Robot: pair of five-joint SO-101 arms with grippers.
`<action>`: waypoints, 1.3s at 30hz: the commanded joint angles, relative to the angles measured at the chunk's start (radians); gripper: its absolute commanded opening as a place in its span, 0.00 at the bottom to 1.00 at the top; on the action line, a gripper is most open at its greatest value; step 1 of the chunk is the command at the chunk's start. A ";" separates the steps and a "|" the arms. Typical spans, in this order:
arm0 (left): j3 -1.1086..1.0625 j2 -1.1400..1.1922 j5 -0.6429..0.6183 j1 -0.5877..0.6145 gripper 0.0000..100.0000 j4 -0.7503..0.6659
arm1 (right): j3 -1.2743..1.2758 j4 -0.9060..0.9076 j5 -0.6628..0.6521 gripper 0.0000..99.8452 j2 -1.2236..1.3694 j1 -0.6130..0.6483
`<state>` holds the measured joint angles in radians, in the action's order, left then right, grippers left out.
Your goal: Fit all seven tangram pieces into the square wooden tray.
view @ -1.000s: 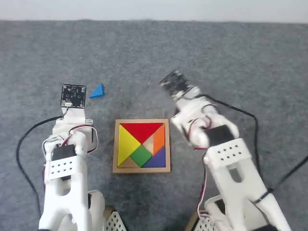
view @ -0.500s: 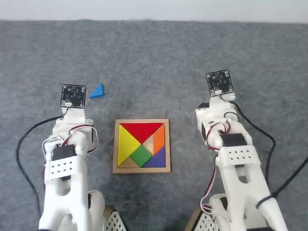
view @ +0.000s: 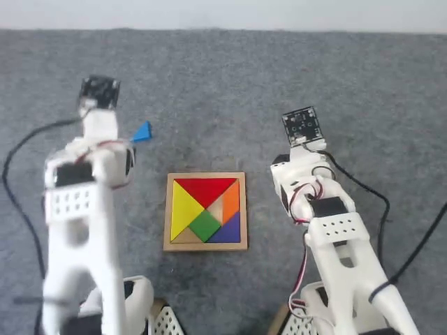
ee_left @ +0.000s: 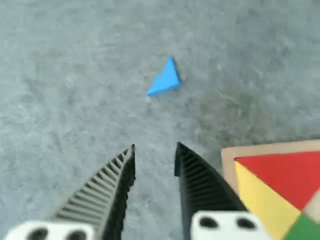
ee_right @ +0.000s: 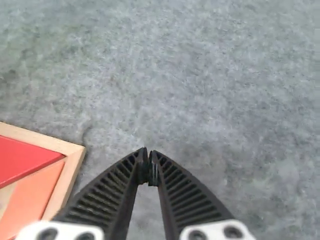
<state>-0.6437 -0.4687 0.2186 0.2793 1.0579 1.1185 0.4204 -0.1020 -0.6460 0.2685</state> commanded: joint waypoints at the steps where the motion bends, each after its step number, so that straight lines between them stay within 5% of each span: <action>1: 0.199 0.270 0.157 -0.038 0.15 0.040 | -0.002 -0.019 0.006 0.01 -0.035 0.013; 12: 0.776 0.908 0.327 -0.018 0.15 0.176 | 0.005 -0.019 -0.057 0.01 -0.035 0.044; 23: 1.075 1.198 0.327 -0.018 0.15 0.187 | 0.005 -0.019 -0.089 0.01 -0.035 0.045; 39: 1.429 1.398 0.307 -0.055 0.20 0.439 | 0.005 -0.019 -0.089 0.01 -0.035 0.045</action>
<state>0.6667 0.9091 0.5409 0.2363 1.4385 1.1308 0.4204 -0.1788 -0.6460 0.3115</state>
